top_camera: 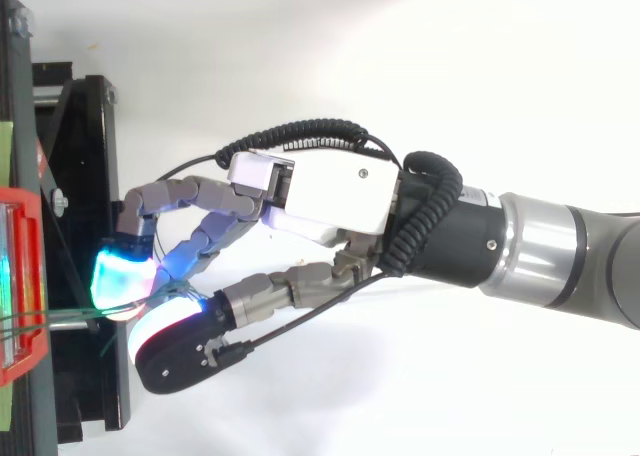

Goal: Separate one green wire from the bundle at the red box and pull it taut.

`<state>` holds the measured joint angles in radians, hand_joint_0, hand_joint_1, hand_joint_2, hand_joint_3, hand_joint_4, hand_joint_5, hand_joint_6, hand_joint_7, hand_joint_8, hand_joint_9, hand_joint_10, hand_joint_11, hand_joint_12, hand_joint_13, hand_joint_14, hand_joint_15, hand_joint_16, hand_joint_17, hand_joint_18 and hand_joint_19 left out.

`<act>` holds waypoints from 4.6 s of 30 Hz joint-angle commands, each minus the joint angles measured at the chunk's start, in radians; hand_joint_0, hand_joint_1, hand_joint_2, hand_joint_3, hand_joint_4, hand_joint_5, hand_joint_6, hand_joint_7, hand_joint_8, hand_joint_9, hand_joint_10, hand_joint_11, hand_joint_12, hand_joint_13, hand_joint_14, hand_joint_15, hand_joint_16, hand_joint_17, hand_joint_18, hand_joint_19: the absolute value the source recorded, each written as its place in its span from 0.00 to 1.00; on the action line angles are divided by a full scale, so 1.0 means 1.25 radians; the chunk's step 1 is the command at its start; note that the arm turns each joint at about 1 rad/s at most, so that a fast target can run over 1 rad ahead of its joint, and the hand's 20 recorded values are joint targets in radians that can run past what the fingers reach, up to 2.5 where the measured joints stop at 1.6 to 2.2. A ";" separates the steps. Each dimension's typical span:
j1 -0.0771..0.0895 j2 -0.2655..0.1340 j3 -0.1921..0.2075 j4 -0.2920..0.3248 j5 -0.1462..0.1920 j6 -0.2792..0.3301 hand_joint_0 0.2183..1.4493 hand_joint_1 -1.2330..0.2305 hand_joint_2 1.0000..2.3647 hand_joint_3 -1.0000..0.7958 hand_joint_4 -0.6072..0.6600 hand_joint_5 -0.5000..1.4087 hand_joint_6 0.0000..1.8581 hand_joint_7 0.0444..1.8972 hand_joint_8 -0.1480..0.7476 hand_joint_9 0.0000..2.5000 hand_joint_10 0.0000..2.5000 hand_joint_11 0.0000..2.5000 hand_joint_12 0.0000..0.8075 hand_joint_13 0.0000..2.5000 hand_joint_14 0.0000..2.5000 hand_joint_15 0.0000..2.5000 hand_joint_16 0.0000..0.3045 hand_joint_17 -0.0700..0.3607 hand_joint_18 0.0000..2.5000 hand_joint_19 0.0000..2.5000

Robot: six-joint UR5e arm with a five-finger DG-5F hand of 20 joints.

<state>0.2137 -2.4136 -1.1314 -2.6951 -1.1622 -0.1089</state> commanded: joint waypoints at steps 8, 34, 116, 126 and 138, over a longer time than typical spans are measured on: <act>0.003 0.039 -0.001 -0.049 0.001 -0.001 0.30 0.40 0.01 0.37 0.65 0.21 0.27 0.75 0.54 0.38 0.01 0.23 0.46 0.39 0.01 0.20 0.19 0.46 0.32 0.17; 0.011 0.052 -0.040 -0.076 0.036 -0.016 0.26 0.38 0.00 0.29 0.65 0.19 0.33 0.67 0.55 0.40 0.01 0.28 0.47 0.44 0.01 0.26 0.19 0.47 0.33 0.18; 0.000 0.113 0.023 -0.222 0.002 -0.007 0.35 0.23 0.00 0.28 0.64 0.16 0.47 0.59 0.56 0.47 0.01 0.54 0.49 0.46 0.01 0.36 0.19 0.46 0.35 0.17; -0.002 0.115 0.031 -0.248 0.006 -0.009 0.25 0.33 0.00 0.28 0.66 0.16 0.46 0.59 0.56 0.50 0.01 0.59 0.52 0.50 0.01 0.41 0.20 0.49 0.37 0.19; -0.002 0.113 0.031 -0.249 0.008 -0.010 0.25 0.31 0.00 0.28 0.66 0.15 0.46 0.58 0.54 0.51 0.02 0.74 0.51 0.56 0.01 0.56 0.21 0.49 0.38 0.20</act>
<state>0.2108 -2.2710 -1.0922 -3.0076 -1.1521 -0.1209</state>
